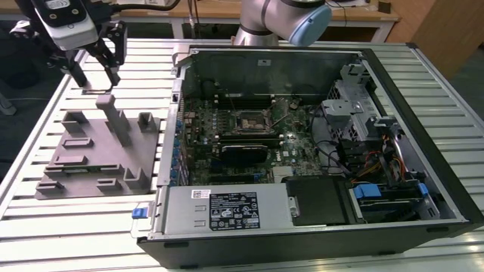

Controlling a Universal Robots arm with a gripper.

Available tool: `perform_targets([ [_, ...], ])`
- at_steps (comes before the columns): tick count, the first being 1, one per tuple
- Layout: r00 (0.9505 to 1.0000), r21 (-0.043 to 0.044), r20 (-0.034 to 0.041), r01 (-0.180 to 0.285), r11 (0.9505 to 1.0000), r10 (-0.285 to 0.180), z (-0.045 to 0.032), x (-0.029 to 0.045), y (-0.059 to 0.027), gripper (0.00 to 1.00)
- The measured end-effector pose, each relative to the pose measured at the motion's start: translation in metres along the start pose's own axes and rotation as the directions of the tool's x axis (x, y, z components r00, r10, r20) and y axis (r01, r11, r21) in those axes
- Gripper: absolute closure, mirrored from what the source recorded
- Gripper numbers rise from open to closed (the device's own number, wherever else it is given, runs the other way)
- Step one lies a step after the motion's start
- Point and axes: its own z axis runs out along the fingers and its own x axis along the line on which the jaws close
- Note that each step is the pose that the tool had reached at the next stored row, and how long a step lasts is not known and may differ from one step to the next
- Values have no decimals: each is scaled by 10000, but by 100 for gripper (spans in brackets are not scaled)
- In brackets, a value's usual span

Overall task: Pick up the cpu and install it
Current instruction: 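Pick up the cpu and move it towards the insertion slot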

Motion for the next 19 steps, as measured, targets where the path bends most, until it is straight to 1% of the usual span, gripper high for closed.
perform_targets([
  [3, 10000, 0, 1, 0, 10000, 0, 1, -48, -2, 46],
  [10, 10000, 0, 1, 0, 10000, 0, 5, -122, -4, 46],
  [15, 10000, 0, 0, 0, 10000, 0, 5, -197, -7, 46],
  [19, 10000, -1, 1, 0, 10000, 0, 5, -230, -8, 46],
])
